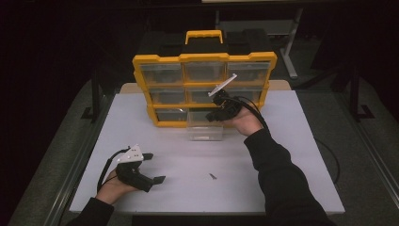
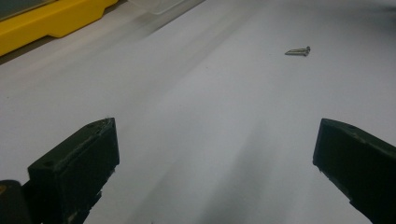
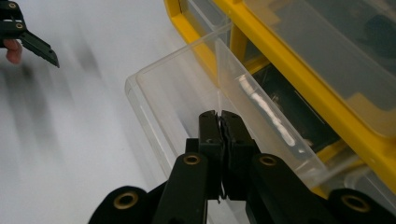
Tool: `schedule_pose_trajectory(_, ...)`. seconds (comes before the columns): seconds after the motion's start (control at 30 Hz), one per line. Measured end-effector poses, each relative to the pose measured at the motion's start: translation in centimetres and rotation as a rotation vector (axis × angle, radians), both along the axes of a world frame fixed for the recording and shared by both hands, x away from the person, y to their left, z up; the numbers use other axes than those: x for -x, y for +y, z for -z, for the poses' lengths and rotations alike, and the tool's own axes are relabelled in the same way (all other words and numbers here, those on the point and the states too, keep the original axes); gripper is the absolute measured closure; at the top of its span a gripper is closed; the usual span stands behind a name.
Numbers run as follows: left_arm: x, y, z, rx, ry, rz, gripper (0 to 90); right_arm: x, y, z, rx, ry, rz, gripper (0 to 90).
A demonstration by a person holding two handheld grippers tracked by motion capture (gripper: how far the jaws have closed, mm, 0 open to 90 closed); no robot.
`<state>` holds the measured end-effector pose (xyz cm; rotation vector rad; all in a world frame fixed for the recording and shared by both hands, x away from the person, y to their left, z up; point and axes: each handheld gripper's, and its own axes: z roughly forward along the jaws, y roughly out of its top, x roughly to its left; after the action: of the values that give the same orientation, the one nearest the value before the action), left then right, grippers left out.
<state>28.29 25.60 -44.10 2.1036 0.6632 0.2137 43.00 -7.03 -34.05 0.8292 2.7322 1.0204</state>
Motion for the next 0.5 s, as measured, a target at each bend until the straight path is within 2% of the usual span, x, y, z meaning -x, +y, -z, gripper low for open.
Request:
schedule_pose_trajectory(0.1,0.0,0.0,0.0,0.000,-0.001,0.001,0.0,-0.2,0.7,0.5,0.024,0.018,-0.002,85.9)
schedule_pose_trajectory(0.13,0.0,0.0,0.0,-0.001,-0.003,0.000,0.0,-0.2,0.8,0.6,0.026,0.014,-0.004,82.8)
schedule_pose_trajectory(0.2,0.0,0.1,0.0,0.000,-0.004,-0.002,0.0,-0.3,0.7,0.6,0.015,0.010,0.009,77.8)
schedule_pose_trajectory(0.27,0.0,0.1,0.0,0.001,-0.004,-0.002,0.0,-0.3,0.6,0.6,0.007,-0.001,0.008,77.9)
schedule_pose_trajectory(0.37,0.0,0.0,0.0,0.000,-0.005,-0.002,0.0,-0.2,-0.1,0.0,-0.009,0.006,0.010,88.7)
schedule_pose_trajectory(0.5,0.0,0.0,0.0,-0.001,-0.005,-0.003,0.0,0.2,-0.8,-0.5,-0.009,0.011,0.010,88.7)
